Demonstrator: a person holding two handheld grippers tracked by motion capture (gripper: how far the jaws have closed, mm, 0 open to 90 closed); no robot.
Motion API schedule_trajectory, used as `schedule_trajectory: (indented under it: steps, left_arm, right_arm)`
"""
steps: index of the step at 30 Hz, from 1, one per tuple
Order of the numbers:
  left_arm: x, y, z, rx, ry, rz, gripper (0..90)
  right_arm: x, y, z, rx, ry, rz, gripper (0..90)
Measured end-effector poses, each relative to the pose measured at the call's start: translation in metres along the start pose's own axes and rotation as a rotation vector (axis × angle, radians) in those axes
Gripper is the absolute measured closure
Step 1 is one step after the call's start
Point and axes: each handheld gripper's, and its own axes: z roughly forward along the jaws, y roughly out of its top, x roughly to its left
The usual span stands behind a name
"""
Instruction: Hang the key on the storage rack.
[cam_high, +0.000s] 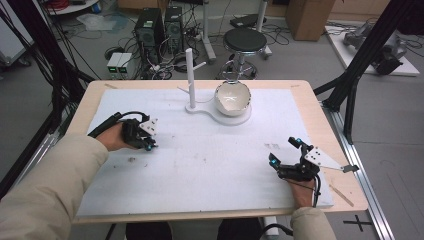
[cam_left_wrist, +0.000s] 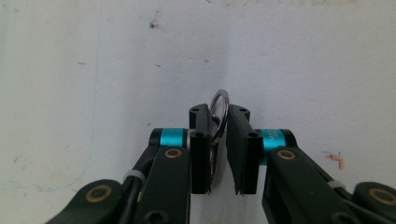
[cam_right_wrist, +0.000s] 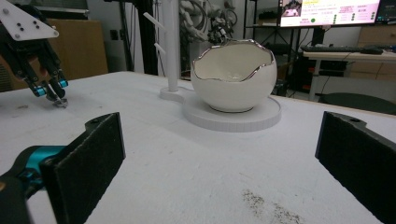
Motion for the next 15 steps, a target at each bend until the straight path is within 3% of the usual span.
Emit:
schedule_trajectory:
  steps: [15]
  left_arm:
    - [0.002,-0.0004,0.0004,-0.007,0.002,-0.026,87.5]
  right_arm:
    - [0.0,0.0,0.0,0.0,0.0,0.0,0.4]
